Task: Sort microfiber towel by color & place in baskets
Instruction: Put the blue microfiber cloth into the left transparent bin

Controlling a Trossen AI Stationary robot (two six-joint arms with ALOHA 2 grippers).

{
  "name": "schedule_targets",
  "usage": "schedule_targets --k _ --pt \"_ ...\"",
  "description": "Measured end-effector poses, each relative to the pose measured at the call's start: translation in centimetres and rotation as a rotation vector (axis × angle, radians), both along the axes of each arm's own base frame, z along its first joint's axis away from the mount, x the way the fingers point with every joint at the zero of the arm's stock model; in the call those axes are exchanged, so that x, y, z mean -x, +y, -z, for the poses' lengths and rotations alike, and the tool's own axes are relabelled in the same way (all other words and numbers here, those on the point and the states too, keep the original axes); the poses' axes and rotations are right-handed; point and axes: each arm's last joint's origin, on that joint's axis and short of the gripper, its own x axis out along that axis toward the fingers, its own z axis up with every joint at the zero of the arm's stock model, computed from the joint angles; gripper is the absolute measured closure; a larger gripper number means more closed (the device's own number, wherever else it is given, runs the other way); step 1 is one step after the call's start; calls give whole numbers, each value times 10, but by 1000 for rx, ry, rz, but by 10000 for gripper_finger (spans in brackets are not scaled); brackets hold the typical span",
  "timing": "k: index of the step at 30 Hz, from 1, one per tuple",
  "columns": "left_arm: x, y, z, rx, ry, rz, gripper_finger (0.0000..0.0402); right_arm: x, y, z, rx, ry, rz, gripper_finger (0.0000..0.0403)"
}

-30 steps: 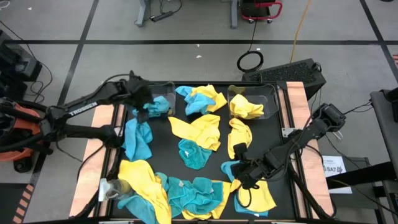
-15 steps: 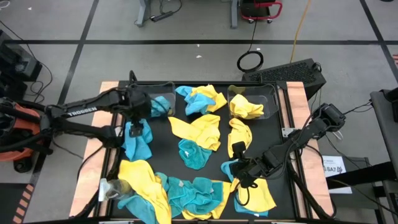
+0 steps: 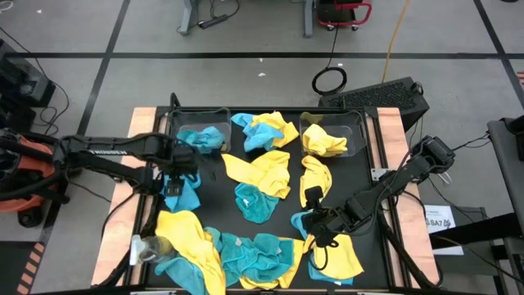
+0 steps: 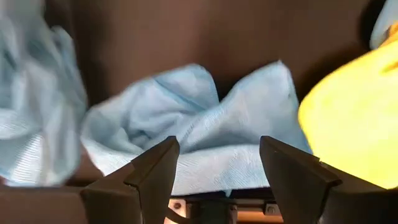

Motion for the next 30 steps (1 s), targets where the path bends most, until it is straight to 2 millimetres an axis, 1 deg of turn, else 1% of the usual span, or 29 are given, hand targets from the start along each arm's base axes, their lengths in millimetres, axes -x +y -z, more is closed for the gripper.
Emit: schedule_targets --k 4,6,15,21,23,26,28,30 --pt "6 -7 22 0 77 -4 164 0 0 0 -1 -1 0 222" --pt "8 -9 30 -15 101 -8 164 0 0 0 1 -4 -5 222" --pt "7 -11 33 -122 94 -28 164 -1 1 -1 5 -10 -18 222" --pt "6 -11 39 -128 78 -37 162 -2 1 -1 -4 -22 -16 222" --pt "4 -11 40 -128 83 -39 151 -2 1 -1 -6 -24 -16 222" --pt "1 -11 42 -127 72 -46 121 -2 2 -1 -5 -24 -16 222" --pt "-3 -12 48 -119 48 -46 96 -2 2 -1 -6 -24 -16 222" --pt "-4 -12 56 -109 69 -54 74 -2 2 -1 -7 -25 -16 222"
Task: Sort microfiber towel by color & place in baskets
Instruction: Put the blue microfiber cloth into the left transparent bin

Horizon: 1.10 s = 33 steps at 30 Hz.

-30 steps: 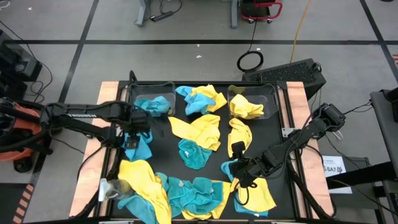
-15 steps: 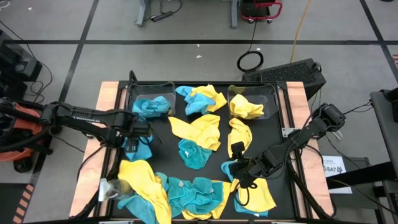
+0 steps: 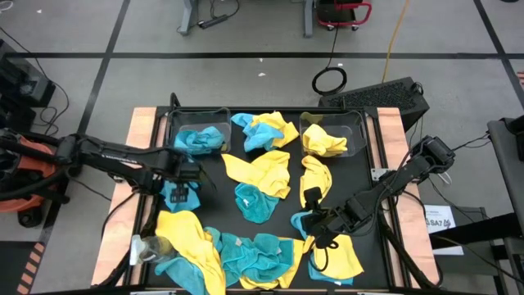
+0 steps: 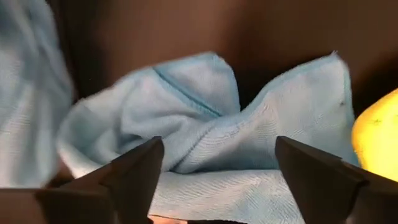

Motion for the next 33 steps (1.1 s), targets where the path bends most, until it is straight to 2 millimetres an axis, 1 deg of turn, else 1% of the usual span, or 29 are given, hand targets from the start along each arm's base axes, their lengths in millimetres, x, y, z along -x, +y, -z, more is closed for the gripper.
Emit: schedule_targets --k 2,4,9,14,17,22,27,30,33 --pt "-1 0 9 -2 43 -11 59 0 0 0 -3 -1 2 222" --pt "-3 0 14 -8 75 -18 54 0 0 0 -5 -2 4 222" --pt "-8 2 24 -59 148 -73 52 1 2 0 -3 -1 -4 222" --pt "-21 7 40 -74 198 -142 52 1 2 0 -7 -4 0 222" --pt "-25 13 51 -77 265 -169 52 1 2 0 -13 -6 8 222" --pt "-31 19 70 -9 353 -165 54 3 5 0 -19 -7 0 222" --pt "-33 23 83 56 448 -166 83 6 10 0 -26 -8 -8 222" --pt "-34 23 87 89 468 -158 112 7 12 0 -29 -9 -10 222" --pt "-37 23 88 119 457 -143 149 7 12 0 -27 -10 -10 222"
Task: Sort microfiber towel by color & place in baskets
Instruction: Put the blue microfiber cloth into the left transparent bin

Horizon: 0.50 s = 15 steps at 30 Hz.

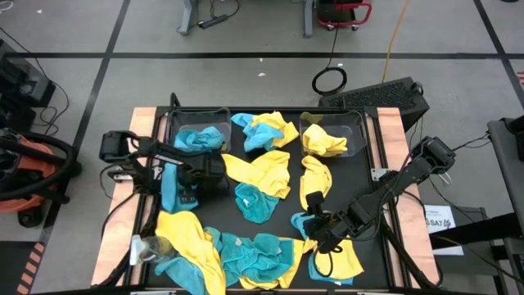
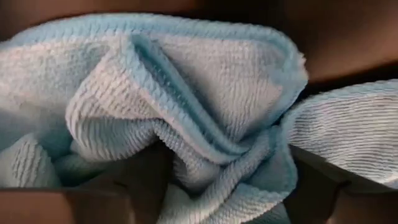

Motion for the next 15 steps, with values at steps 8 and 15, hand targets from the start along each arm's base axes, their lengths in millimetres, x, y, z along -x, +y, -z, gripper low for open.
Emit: schedule_targets --k 8,15 --pt "-12 -2 -3 77 -83 35 304 0 0 0 6 -1 -6 222" --pt "-35 -2 -14 73 -219 123 380 0 0 0 7 -1 -6 222"
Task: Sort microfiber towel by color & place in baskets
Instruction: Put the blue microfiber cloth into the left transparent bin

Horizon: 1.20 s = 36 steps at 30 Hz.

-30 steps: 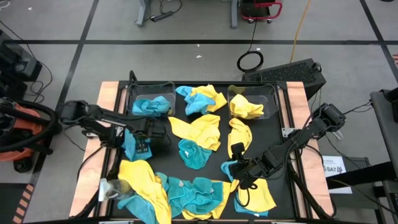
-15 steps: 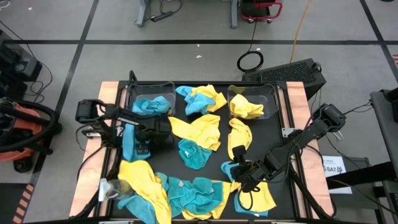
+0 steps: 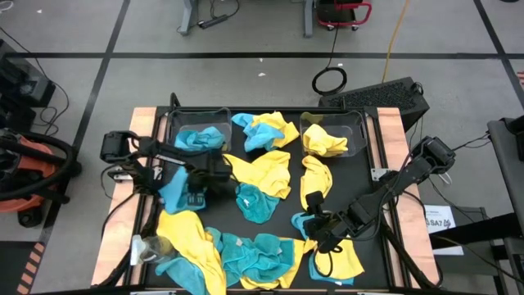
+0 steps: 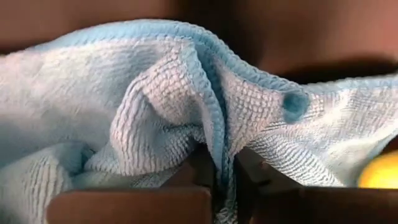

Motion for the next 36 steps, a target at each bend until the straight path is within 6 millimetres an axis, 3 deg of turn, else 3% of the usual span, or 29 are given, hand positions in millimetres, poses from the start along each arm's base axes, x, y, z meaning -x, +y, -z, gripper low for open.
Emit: schedule_targets --k 8,18,27,32,36 --pt "-42 -1 -36 -61 -203 91 384 0 0 0 2 0 1 222" --pt "-75 -10 -115 -266 -324 246 384 0 0 0 1 0 3 222" --pt "-75 -6 -183 -692 -426 287 384 0 0 0 0 0 3 222" --pt "-62 8 -206 -1018 -399 251 384 0 0 0 -4 2 8 222" --pt "-51 23 -218 -1136 -389 159 384 0 0 0 -5 1 8 222"
